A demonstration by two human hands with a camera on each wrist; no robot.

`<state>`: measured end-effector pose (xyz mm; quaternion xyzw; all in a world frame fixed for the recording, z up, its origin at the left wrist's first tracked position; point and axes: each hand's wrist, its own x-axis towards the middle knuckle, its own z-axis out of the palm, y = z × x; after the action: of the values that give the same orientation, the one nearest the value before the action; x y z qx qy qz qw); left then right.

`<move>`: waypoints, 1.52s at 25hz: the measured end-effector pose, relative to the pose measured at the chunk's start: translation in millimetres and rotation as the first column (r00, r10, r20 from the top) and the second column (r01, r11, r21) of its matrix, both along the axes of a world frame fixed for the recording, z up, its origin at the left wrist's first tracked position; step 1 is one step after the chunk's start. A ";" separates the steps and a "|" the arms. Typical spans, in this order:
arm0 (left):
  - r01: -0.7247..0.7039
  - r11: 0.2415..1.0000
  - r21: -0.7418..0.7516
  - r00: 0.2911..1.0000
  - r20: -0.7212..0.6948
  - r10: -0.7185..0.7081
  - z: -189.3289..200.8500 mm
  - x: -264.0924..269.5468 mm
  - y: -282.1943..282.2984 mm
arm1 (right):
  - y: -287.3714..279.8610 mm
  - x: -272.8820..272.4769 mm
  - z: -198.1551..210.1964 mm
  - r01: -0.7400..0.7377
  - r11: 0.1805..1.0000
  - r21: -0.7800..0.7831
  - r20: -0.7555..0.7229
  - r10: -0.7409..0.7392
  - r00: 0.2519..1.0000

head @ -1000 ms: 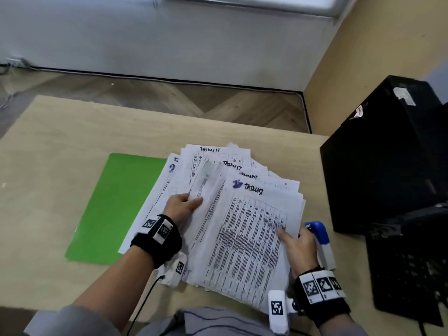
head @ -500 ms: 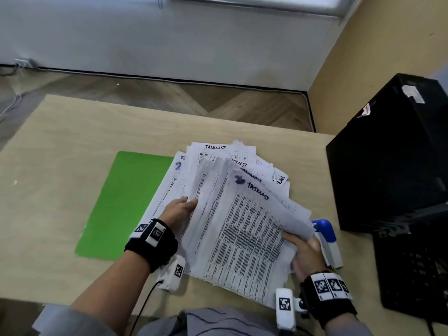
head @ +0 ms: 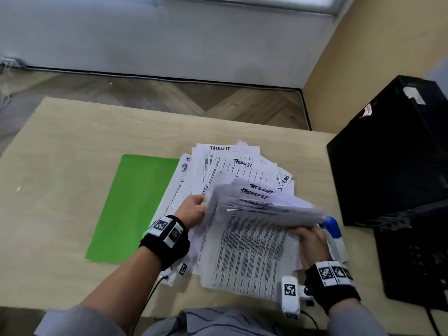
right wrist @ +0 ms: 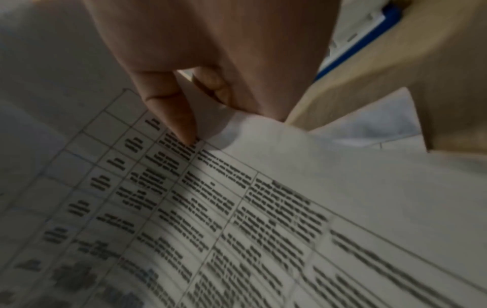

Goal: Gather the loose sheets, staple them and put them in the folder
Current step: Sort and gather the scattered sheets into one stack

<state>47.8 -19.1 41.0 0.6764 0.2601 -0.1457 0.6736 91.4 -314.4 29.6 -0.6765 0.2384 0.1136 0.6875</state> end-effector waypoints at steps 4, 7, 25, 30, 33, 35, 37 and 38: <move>-0.206 0.976 -0.069 0.978 -0.047 0.203 -10.1 0.1 9.7 | 1.9 -18.8 4.5 0.056 0.997 -0.053 0.050 -0.053 0.997; -0.218 0.973 -0.073 0.973 -0.098 0.210 -26.4 1.0 20.8 | 7.3 -29.6 11.8 0.078 0.995 -0.069 0.086 -0.072 0.994; 0.136 0.950 -0.281 0.968 0.240 -0.067 80.0 16.2 -5.5 | 39.7 -2.7 80.6 -0.143 0.975 0.171 0.037 0.139 0.990; -0.192 0.965 -0.177 0.830 0.495 0.256 126.7 33.4 -3.6 | 69.7 25.7 134.2 -0.097 0.995 -0.001 0.412 0.089 0.907; -0.331 0.903 -0.274 0.714 0.553 0.429 129.7 37.4 0.4 | 81.6 25.7 135.8 -0.091 0.996 0.014 0.508 0.071 0.859; -0.344 0.902 -0.260 0.729 0.531 0.432 115.5 34.1 1.8 | 84.1 21.7 123.1 -0.149 0.989 -0.004 0.520 0.129 0.844; -0.338 0.912 -0.231 0.759 0.506 0.410 104.1 30.2 0.2 | 89.3 18.7 113.7 -0.209 0.975 -0.076 0.511 0.218 0.831; -0.338 0.918 -0.207 0.763 0.511 0.396 100.4 29.2 -0.8 | 91.7 18.9 112.1 -0.214 0.972 -0.099 0.523 0.234 0.820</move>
<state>77.0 -19.9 141.3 0.5900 0.1782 0.1737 0.7681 110.4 -222.7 141.7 -0.7169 -0.0401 -0.0021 0.6960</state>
